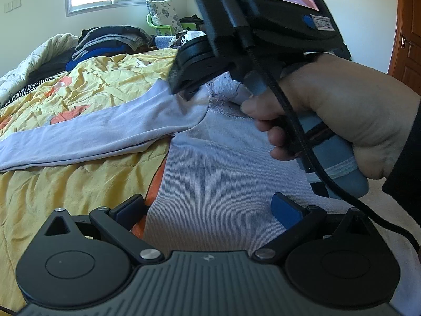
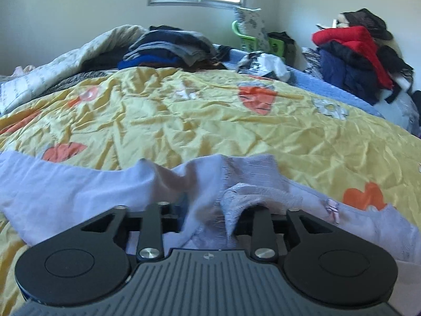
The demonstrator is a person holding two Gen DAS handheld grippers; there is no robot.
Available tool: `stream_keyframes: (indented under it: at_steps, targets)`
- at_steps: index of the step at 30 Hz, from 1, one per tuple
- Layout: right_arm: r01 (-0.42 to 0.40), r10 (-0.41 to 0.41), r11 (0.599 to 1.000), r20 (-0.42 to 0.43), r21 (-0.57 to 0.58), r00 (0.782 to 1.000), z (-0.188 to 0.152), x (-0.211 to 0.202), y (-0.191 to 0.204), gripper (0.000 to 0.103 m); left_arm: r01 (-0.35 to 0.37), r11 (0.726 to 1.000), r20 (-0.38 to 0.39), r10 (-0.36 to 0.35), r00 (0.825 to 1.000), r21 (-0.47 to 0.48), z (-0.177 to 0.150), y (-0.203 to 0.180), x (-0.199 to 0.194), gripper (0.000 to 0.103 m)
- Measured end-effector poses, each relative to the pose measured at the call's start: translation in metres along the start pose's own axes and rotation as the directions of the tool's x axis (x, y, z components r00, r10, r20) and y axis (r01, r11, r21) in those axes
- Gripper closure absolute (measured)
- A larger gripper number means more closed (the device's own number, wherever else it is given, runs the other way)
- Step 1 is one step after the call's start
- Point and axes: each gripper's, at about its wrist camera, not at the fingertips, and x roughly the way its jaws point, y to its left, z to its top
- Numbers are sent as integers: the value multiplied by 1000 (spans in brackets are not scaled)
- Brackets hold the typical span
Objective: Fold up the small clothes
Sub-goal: 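Lay the sleeve across the chest and open the right gripper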
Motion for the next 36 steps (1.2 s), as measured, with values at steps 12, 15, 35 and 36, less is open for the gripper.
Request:
stream_keyframes:
  at_steps: [12,15,35,36]
  targets:
    - [165,-213,743,4,-649,977,9,8,79,28,0,1000,1,0,1000,1,0,0,0,0]
    - [238,-293,531,87,-813,952,-4,9,102,20,0,1000,0,0,1000,0,0,0,0,0]
    - [5,0,997,-67,83,998,4,-9,-20,49,0,1000,1,0,1000,1,0,0,0,0]
    - [22,-16,998,-102,54,995,0,0,-16,50,0,1000,1,0,1000,2,0,0,-1,0]
